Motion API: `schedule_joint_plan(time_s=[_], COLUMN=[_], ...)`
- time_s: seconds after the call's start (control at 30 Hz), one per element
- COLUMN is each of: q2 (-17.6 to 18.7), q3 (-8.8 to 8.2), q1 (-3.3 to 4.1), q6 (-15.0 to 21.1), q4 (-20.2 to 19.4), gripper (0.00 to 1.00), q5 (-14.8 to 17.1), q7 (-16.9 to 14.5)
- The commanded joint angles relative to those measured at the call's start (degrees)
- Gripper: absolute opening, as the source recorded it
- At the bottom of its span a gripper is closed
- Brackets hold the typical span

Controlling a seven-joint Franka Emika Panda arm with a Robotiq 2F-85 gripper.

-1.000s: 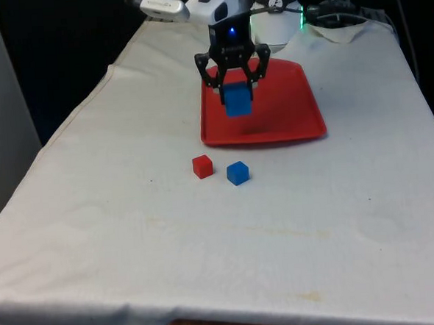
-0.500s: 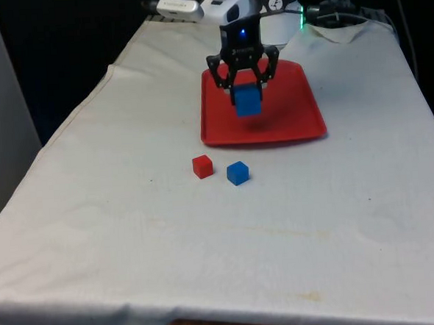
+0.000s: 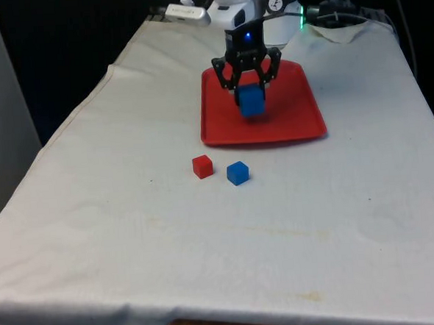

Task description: Pick up the largest block and place it onto the tray.

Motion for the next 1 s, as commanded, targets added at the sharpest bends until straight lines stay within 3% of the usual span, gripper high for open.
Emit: schedule_joint_plan(time_s=[0.0,0.03,0.23,0.37,0.47,0.83,0.87,0.93,0.97], q2=[-0.6,0.0,-1.5,-0.7,-1.7,-1.5,-1.5,-1.4,-1.4], q3=[0.23,0.23,2.29,2.86,3.84,4.70,4.76,4.81,4.93], q1=[0.17,-0.06,-0.92,-1.26,-1.26,-2.23,-2.29,-2.41,-2.46], q6=[1.4,0.5,4.5,4.6,6.6,6.9,6.8,6.6,6.8], q4=[-1.0,-0.3,-3.4,-3.9,-5.7,-6.1,-6.1,-6.0,-6.0], gripper=[0.00,0.00,0.00,0.00,0.00,0.00,0.01,0.15,0.15], q5=[0.2,0.0,2.2,2.3,2.7,2.5,2.5,2.4,2.5], q7=[-0.4,-0.1,-2.1,-2.4,-3.0,-2.9,-2.9,-2.9,-2.9])
